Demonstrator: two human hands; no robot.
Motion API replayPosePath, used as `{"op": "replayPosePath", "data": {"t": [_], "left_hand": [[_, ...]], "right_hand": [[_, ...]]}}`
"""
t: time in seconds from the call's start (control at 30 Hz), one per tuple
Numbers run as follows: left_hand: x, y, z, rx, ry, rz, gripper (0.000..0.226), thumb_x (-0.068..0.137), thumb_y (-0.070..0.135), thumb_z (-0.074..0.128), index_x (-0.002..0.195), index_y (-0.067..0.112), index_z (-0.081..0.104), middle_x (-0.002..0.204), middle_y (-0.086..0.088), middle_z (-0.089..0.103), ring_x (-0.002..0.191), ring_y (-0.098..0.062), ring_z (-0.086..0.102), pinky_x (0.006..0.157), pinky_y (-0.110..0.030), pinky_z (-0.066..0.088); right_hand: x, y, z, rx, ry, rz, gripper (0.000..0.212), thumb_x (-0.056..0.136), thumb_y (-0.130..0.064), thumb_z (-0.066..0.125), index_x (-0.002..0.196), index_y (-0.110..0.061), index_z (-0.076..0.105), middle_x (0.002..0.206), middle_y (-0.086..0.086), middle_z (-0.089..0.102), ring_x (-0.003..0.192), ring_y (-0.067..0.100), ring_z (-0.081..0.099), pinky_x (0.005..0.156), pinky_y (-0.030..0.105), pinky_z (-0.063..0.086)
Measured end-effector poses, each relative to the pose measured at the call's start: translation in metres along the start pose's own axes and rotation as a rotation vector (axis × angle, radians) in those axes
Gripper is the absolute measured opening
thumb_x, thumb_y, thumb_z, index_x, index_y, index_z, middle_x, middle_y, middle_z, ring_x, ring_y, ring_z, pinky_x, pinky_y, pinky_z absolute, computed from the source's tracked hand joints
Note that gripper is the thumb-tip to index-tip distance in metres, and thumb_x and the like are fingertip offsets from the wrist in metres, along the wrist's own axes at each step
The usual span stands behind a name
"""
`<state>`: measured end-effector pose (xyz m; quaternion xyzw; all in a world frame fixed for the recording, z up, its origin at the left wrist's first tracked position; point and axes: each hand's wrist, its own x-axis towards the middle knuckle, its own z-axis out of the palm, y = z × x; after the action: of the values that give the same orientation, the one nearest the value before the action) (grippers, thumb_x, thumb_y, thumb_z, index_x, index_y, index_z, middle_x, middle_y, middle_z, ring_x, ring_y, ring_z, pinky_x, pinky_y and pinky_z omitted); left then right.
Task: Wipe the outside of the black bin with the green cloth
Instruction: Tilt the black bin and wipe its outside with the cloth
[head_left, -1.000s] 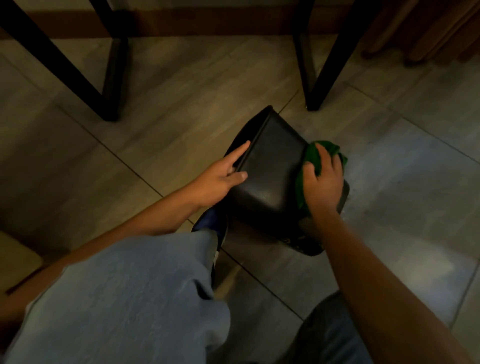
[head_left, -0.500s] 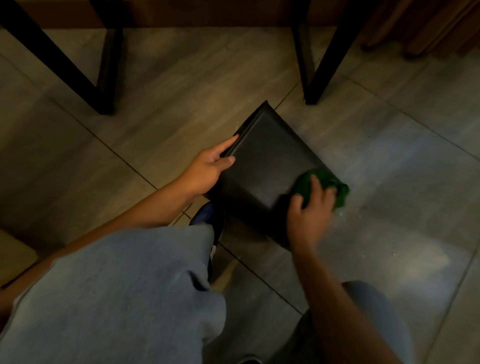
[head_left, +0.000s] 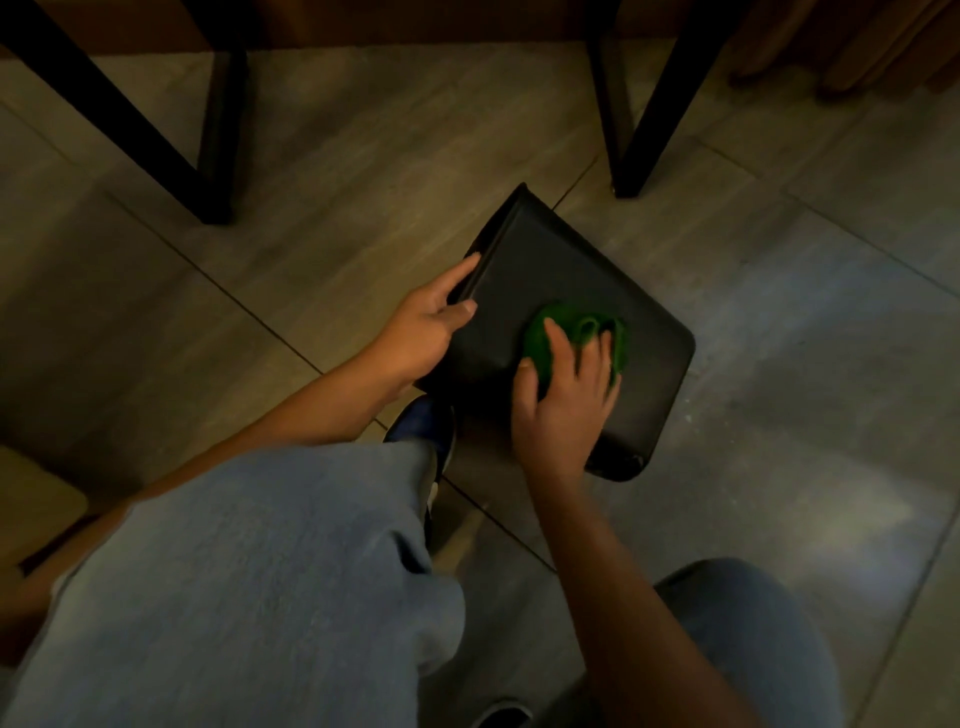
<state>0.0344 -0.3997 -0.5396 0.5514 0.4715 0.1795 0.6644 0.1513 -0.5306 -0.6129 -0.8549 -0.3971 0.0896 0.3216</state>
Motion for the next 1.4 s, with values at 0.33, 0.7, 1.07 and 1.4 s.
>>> {"op": "replayPosePath", "data": {"t": [0.33, 0.7, 1.07, 1.4], "left_hand": [[-0.007, 0.001, -0.004, 0.003, 0.024, 0.036, 0.053, 0.105, 0.006, 0.046, 0.151, 0.031, 0.043, 0.152, 0.001, 0.047, 0.130, -0.009, 0.054, 0.113, -0.034, 0.044], [-0.044, -0.018, -0.025, 0.168, -0.016, 0.091, 0.063, 0.103, 0.006, 0.051, 0.157, 0.027, 0.028, 0.112, 0.000, 0.071, 0.104, 0.000, 0.069, 0.086, -0.011, 0.051], [-0.038, -0.011, -0.029, 0.263, -0.058, 0.206, 0.052, 0.105, 0.008, 0.047, 0.153, 0.027, 0.036, 0.138, 0.005, 0.060, 0.126, -0.006, 0.060, 0.104, -0.021, 0.048], [-0.028, 0.053, -0.013, 0.318, 0.019, 0.376, 0.041, 0.106, 0.006, 0.046, 0.146, 0.016, 0.045, 0.085, 0.019, 0.067, 0.075, 0.003, 0.068, 0.074, -0.010, 0.050]], "right_hand": [[-0.012, 0.065, -0.024, 0.209, 0.116, 0.594, 0.066, 0.092, -0.046, 0.045, 0.153, -0.020, 0.045, 0.159, 0.020, 0.037, 0.147, 0.040, 0.036, 0.120, 0.056, 0.034], [-0.009, 0.079, -0.029, 0.395, 0.193, 0.655, 0.049, 0.104, -0.025, 0.055, 0.152, -0.019, 0.046, 0.150, 0.013, 0.046, 0.139, 0.029, 0.047, 0.109, 0.026, 0.029], [0.001, 0.095, -0.032, 0.549, 0.142, 0.813, 0.046, 0.105, -0.030, 0.056, 0.150, -0.022, 0.050, 0.146, 0.010, 0.057, 0.133, 0.029, 0.055, 0.114, 0.045, 0.045], [0.020, 0.089, -0.049, 0.656, 0.247, 0.711, 0.042, 0.106, -0.024, 0.057, 0.147, -0.021, 0.055, 0.144, 0.008, 0.060, 0.129, 0.025, 0.059, 0.112, 0.044, 0.049]]}}
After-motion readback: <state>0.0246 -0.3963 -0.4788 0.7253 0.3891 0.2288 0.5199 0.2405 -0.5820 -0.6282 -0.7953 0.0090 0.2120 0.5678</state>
